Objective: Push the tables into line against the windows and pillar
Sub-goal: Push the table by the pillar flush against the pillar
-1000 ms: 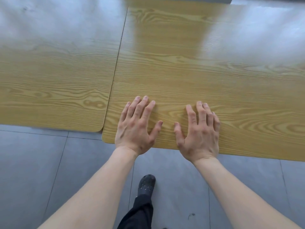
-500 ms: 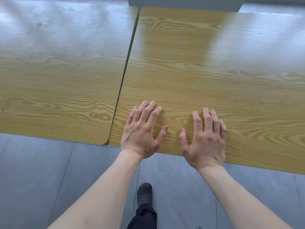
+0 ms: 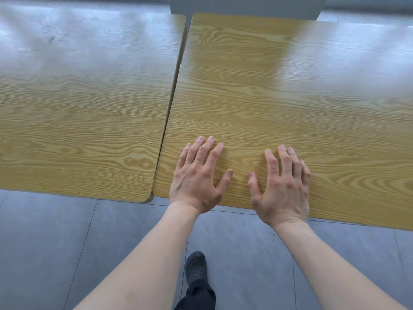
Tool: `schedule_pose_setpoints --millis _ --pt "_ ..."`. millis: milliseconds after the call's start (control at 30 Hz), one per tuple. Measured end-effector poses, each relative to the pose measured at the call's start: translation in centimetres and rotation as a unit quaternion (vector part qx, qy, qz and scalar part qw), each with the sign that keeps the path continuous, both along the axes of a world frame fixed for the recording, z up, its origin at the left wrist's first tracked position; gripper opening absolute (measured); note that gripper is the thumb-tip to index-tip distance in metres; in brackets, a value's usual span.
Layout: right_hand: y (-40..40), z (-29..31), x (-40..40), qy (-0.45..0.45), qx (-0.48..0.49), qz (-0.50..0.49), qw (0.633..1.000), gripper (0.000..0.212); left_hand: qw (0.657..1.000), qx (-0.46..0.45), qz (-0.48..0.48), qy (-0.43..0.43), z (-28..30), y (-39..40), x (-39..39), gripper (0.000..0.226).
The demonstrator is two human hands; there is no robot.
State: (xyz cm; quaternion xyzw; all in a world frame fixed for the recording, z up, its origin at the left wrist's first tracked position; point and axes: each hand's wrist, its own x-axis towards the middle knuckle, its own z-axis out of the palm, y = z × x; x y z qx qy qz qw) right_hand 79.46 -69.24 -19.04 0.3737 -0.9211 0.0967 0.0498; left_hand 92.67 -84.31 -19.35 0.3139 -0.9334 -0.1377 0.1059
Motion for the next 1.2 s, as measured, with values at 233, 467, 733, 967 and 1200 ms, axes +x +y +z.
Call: schedule_pose_setpoints --millis 233,467,733,967,1200 --pt "-0.2 1.1 0.0 -0.026 0.042 -0.001 0.999 0.065 0.999 0.03 -0.016 -0.02 0.7 -0.4 0.0 0.067" --pt "-1.2 5.2 -2.1 -0.061 0.077 -0.012 0.995 0.061 0.998 0.04 -0.031 -0.045 4.3 -3.4 -1.0 0.065" --pt "-7.1 9.3 -8.2 -0.105 0.085 -0.02 0.991 0.064 0.998 0.027 -0.042 -0.047 9.1 -10.6 -7.0 0.071" --pt "-13.7 11.3 -17.1 -0.119 0.07 -0.017 0.99 0.063 0.999 0.01 -0.023 -0.048 11.5 -17.0 -14.4 0.071" --pt "-20.3 10.3 -25.4 -0.125 0.089 -0.008 0.988 0.063 0.999 0.008 -0.001 -0.049 11.0 -23.7 -21.9 0.07"
